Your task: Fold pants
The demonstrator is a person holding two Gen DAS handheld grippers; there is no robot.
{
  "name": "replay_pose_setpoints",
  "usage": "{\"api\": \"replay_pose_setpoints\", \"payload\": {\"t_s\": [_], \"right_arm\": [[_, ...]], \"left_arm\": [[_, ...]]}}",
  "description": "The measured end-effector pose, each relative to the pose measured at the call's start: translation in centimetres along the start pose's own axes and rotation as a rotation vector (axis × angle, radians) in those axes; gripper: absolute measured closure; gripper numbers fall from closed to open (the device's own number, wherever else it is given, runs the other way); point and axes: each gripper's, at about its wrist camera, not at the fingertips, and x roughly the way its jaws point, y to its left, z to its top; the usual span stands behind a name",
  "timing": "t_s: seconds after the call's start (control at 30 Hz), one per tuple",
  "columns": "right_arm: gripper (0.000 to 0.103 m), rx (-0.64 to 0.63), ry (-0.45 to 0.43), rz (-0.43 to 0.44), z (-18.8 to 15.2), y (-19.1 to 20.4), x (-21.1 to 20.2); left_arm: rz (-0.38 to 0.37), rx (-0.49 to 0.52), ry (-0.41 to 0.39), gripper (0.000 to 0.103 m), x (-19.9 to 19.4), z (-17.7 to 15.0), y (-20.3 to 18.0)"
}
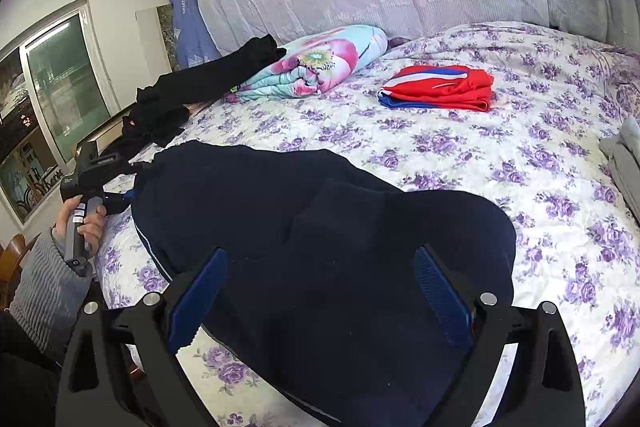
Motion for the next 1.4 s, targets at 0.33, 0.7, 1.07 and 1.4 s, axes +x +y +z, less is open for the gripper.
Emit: {"api": "replay_pose_setpoints", "payload": {"t_s": [0.33,0.7,1.07,1.4], "right_arm": [[0.008,0.002,0.033,-0.037,0.4,0.1,0.8],[0.005,0.019,0.090,0.038,-0.3,-0.3,2.1],[0.004,0.230,-0.029,0.019,-1.9,-6.6,-2.7],[0.004,0.268,-0.073,0.013,-3.3,-8.4,-4.2]], "left_arm": [[-0.104,0.065,-0.092,0.072,-2.8,-0.5,-2.2],[-0.126,0.418,-0.136,0.072,-6.0,-2.9,-15.1],[-0.049,0.637,-0.083,0.076,-1.4,-9.0,-21.2],[-0.057,0.783,-0.131,0.078,-3.4,-12.4,-26.0]]}}
